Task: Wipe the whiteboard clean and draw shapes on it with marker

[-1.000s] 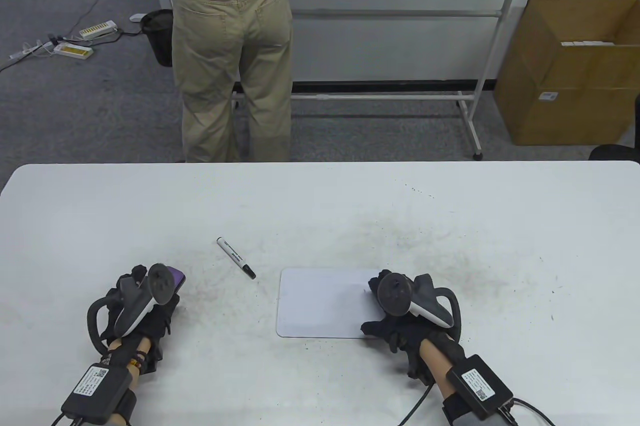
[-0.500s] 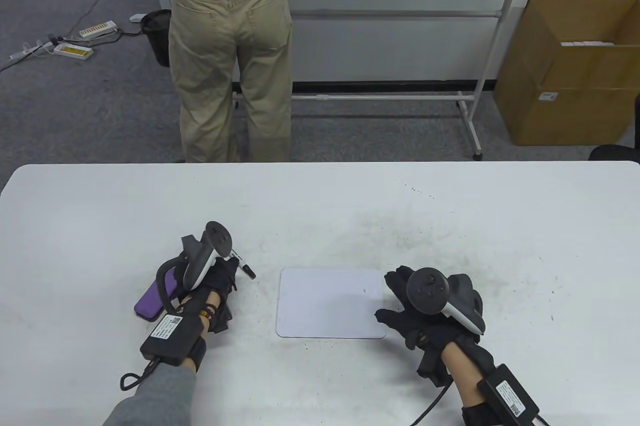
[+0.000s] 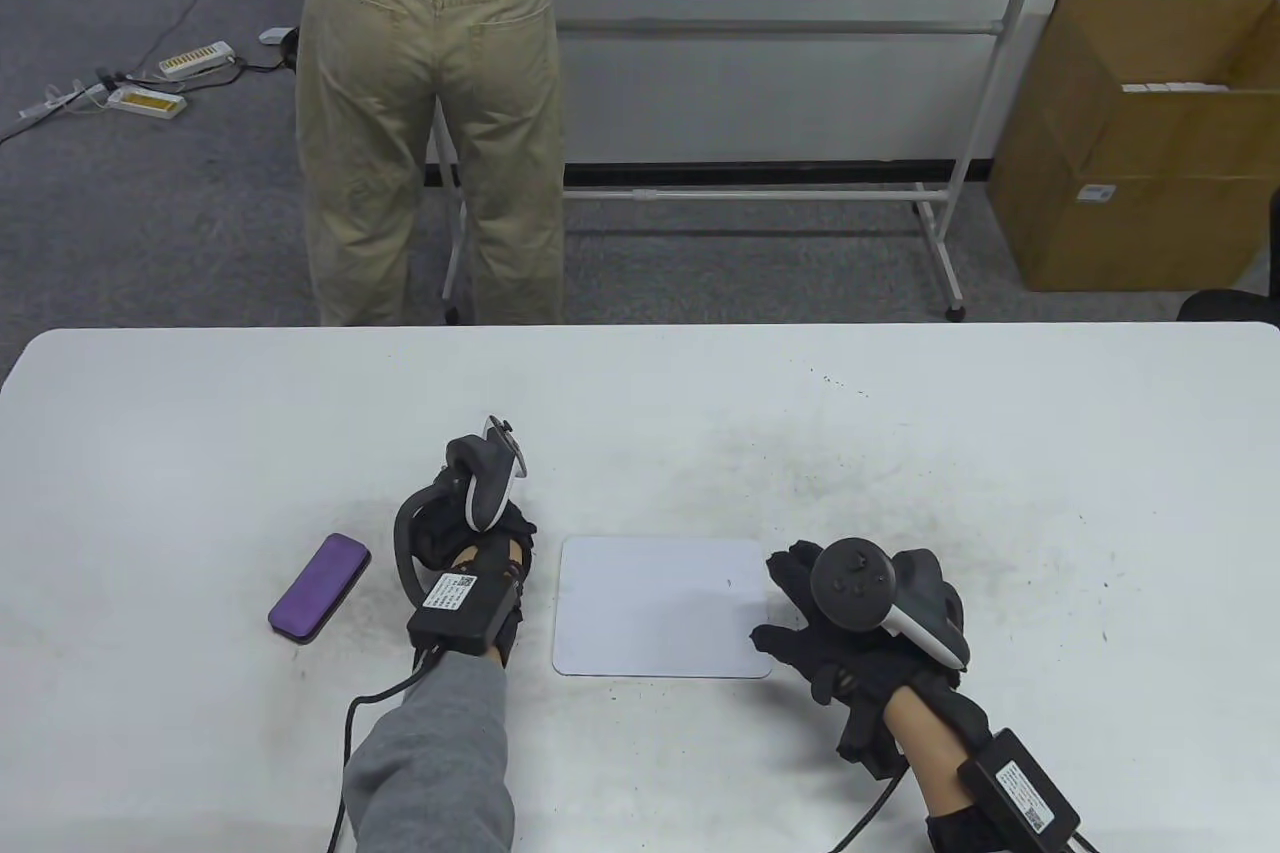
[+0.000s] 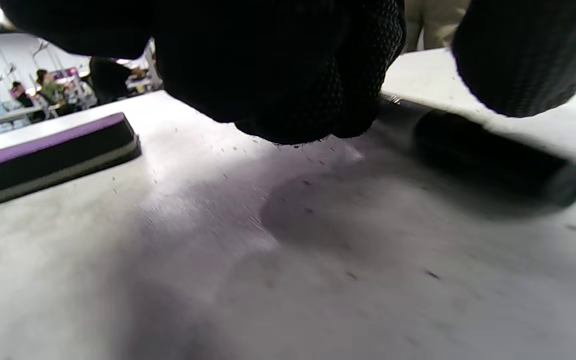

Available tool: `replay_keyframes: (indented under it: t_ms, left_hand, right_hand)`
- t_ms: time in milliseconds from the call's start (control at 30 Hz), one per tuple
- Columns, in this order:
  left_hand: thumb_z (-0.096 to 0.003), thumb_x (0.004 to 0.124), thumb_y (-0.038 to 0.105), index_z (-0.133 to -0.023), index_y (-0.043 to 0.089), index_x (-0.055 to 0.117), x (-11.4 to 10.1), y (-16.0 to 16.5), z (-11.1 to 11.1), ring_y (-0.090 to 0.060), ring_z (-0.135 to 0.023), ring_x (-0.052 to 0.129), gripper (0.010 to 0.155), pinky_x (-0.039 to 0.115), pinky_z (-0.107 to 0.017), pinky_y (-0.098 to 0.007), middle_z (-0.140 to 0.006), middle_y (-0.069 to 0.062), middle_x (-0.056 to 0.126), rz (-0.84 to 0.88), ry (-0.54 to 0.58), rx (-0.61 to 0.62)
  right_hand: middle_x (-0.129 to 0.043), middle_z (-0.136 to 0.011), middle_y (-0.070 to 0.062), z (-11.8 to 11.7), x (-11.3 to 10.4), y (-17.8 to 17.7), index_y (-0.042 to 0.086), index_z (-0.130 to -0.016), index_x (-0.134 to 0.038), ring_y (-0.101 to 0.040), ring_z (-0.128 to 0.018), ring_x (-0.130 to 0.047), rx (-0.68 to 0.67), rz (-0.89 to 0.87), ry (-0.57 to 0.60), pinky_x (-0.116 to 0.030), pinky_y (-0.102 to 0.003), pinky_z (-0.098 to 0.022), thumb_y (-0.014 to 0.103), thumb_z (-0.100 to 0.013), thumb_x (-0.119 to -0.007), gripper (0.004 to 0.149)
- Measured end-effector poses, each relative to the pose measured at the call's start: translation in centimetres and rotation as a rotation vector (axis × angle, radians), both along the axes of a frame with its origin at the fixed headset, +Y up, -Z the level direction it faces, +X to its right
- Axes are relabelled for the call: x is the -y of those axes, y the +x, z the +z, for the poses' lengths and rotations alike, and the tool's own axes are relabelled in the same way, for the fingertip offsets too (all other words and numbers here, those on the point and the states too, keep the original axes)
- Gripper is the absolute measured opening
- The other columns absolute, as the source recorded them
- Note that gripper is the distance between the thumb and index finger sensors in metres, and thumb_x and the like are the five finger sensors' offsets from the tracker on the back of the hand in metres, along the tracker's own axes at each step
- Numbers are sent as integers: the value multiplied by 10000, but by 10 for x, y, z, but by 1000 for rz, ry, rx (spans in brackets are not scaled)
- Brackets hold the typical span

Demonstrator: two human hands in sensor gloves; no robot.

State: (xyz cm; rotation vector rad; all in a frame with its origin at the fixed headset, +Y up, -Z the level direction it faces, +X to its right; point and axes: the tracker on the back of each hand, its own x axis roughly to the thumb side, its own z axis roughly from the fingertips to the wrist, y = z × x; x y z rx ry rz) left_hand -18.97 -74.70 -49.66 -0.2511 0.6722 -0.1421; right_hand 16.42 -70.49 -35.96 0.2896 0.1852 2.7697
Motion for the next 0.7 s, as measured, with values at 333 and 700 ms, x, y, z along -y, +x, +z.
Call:
replay_keyframes:
  t_ms: [333,700]
  left_hand:
    - [-339,848,536,-713,166,899,1,0,3,-96,-257,1005,529,897,-232,-350,-582,-49,1011,15,-20,-15]
    - [-340,833,547,-735,188,880,-36,24,40,-104,-273,1009,536,899,-250,-358,-583,-45,1012,104,141,256]
  right_hand:
    - [-572,-1119,-98,2,1,-3,200,-1040,-606,-381,-1051,-643,-10,1,-2,-610,-578,-704,602,-342,-800,828]
    - [-658,-1075,-111,5,7,-11,188,-1004,-677,-374,-984,-754,-47,-143,20,-694,-536,-660,593,-346,-795,782]
